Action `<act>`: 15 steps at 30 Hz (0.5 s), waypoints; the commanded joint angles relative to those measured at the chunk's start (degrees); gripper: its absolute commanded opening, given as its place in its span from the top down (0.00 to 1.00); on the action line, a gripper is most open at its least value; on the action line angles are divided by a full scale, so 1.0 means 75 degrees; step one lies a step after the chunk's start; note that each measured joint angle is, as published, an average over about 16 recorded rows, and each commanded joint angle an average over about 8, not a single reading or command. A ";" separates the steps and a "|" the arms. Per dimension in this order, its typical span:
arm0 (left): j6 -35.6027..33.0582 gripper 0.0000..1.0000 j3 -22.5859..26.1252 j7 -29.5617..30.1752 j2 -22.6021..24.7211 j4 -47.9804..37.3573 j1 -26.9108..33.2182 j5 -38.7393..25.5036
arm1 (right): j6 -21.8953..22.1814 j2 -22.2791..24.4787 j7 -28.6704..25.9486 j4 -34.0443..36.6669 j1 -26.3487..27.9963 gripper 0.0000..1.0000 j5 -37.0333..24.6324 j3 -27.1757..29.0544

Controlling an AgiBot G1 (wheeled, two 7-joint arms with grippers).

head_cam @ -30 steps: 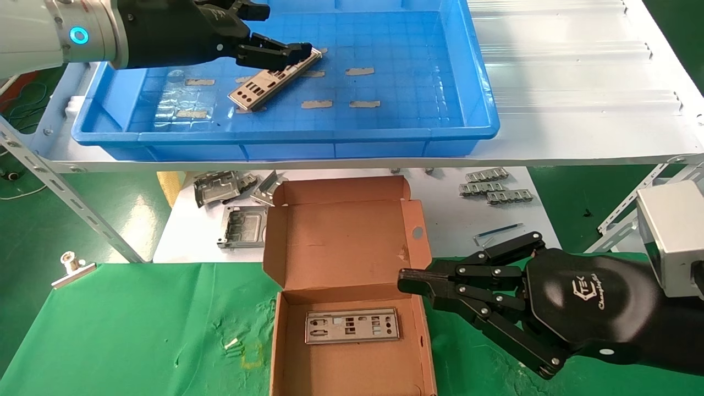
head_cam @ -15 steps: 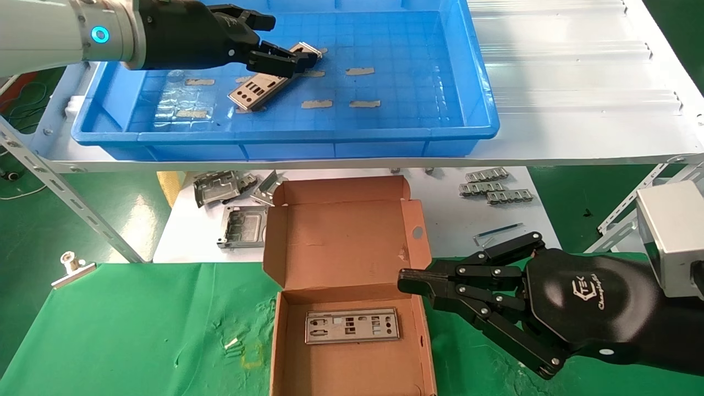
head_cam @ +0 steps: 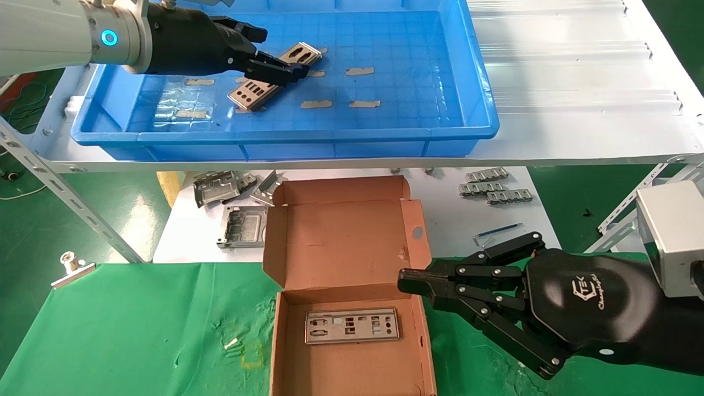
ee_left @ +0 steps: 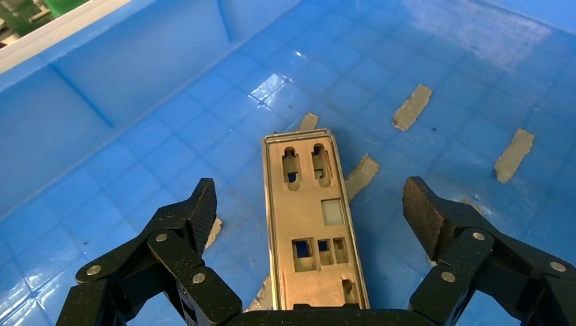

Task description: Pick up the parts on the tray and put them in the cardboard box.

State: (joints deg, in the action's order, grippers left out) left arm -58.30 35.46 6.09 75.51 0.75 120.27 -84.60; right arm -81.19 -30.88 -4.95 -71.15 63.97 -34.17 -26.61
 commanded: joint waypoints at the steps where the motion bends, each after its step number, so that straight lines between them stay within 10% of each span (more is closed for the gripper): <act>1: 0.0001 0.17 0.0003 0.0010 0.0003 -0.0002 0.0001 -0.0003 | 0.0000 0.0000 0.0000 0.0000 0.0000 1.00 0.0000 0.0000; 7: 0.0031 0.91 0.0008 0.0149 0.0029 -0.0047 -0.0001 -0.0009 | 0.0000 0.0000 0.0000 0.0000 0.0000 1.00 0.0000 0.0000; 15: 0.0087 1.00 0.0052 0.0395 0.0068 -0.0104 -0.0020 -0.0070 | 0.0000 0.0000 0.0000 0.0000 0.0000 1.00 0.0000 0.0000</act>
State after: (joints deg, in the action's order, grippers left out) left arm -57.66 35.82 8.93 75.99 0.09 120.09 -85.08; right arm -81.19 -30.88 -4.94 -71.15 63.97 -34.17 -26.62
